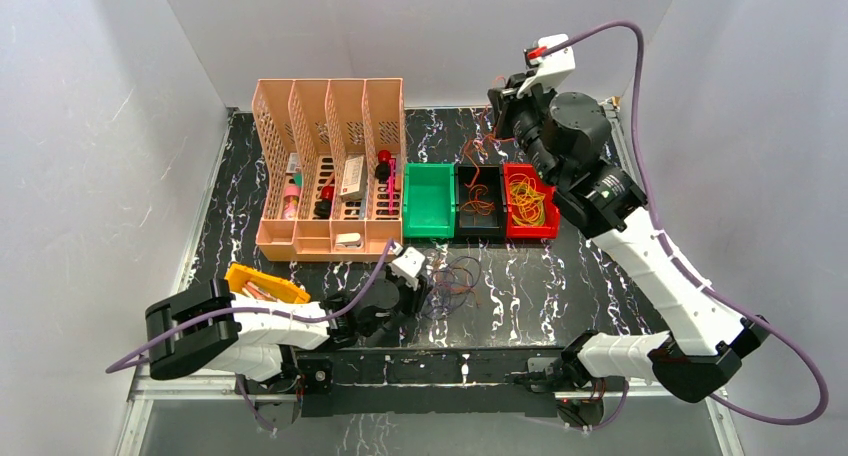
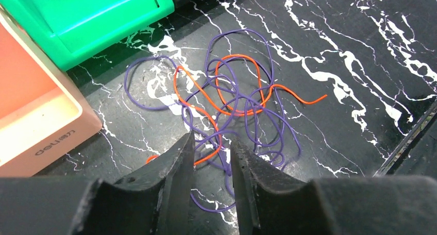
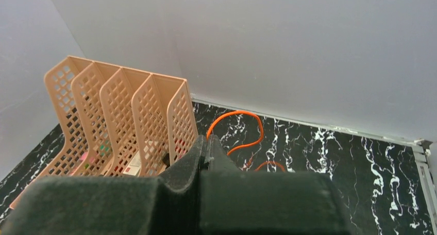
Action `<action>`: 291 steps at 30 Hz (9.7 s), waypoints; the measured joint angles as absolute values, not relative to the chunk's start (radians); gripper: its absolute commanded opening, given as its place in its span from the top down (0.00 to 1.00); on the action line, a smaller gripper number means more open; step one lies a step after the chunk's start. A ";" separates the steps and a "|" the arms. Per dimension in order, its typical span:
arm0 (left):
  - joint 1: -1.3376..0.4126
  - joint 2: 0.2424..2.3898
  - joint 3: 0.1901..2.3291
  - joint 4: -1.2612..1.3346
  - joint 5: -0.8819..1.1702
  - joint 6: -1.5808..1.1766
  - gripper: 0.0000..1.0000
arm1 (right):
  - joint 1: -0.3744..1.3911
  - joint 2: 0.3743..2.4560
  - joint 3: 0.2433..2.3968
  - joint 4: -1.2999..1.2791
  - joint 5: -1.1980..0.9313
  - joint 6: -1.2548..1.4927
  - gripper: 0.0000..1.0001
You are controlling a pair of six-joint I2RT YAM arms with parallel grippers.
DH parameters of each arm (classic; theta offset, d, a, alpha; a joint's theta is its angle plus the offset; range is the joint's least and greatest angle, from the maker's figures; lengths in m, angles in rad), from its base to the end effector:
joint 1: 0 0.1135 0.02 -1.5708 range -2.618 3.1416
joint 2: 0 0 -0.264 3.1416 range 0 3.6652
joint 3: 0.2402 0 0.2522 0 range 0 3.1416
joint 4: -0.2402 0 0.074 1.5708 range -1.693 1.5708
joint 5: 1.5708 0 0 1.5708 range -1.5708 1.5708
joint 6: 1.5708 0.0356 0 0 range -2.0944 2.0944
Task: Untangle the cables
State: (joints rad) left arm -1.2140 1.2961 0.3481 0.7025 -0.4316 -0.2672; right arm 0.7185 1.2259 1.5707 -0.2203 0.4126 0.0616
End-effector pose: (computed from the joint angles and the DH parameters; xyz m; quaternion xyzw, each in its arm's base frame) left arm 0.0989 -0.2226 0.1778 0.2339 0.7454 -0.2809 0.5574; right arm 0.1952 0.1517 0.5145 -0.0636 0.6626 0.1537 0.7303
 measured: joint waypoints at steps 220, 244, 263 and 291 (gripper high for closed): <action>-1.030 1.468 0.842 0.015 -0.199 -0.439 0.34 | 0.442 0.997 0.546 -0.213 -0.362 0.459 0.59; -1.030 1.467 0.791 0.067 -0.201 -0.495 0.37 | 0.579 1.352 0.588 -0.041 -0.291 0.385 0.63; -1.030 1.386 0.745 0.087 -0.204 -0.455 0.22 | 0.598 1.339 0.589 0.028 -0.280 0.365 1.00; -1.029 1.207 0.459 0.838 0.045 0.000 0.07 | 0.598 1.025 0.817 -0.290 -0.407 0.304 1.00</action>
